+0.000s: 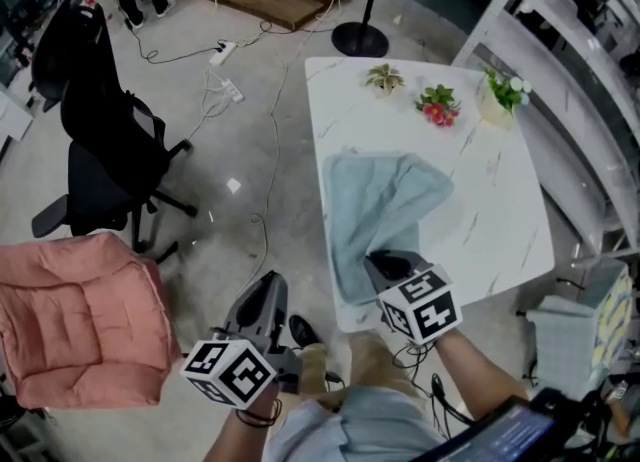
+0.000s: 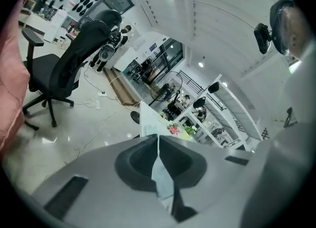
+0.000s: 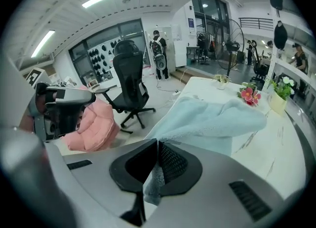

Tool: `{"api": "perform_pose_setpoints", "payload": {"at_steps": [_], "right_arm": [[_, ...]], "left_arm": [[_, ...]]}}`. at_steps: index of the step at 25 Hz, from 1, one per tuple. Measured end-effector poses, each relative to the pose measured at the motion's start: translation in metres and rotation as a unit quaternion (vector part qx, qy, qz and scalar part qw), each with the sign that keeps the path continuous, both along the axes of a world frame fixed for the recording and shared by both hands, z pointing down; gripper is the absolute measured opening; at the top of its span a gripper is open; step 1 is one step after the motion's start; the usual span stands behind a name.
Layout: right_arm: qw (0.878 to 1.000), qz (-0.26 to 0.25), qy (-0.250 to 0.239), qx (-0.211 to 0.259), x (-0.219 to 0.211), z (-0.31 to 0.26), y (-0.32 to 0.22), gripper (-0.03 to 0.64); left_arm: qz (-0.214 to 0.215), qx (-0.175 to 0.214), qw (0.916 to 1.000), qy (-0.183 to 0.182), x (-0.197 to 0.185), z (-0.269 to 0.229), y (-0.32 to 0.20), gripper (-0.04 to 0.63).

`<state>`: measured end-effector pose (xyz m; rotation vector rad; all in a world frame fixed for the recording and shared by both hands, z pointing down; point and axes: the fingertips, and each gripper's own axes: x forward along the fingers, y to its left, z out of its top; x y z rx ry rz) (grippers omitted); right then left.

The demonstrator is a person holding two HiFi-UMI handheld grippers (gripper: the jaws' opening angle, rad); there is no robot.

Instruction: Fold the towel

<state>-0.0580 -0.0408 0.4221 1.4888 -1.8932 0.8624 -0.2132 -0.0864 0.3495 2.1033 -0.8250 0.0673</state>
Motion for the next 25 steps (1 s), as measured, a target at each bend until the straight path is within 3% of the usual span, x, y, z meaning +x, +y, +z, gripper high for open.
{"api": "perform_pose_setpoints", "payload": {"at_steps": [14, 25], "right_arm": [[0.999, -0.034, 0.017, -0.038, -0.026, 0.066, -0.004, 0.034], [0.998, -0.049, -0.028, 0.004, -0.019, 0.007, -0.005, 0.138]], "left_arm": [[0.008, -0.019, 0.9998, -0.003, 0.000, 0.029, 0.016, 0.015], [0.033, 0.005, 0.9994, 0.009, 0.022, 0.001, 0.027, 0.015]]}}
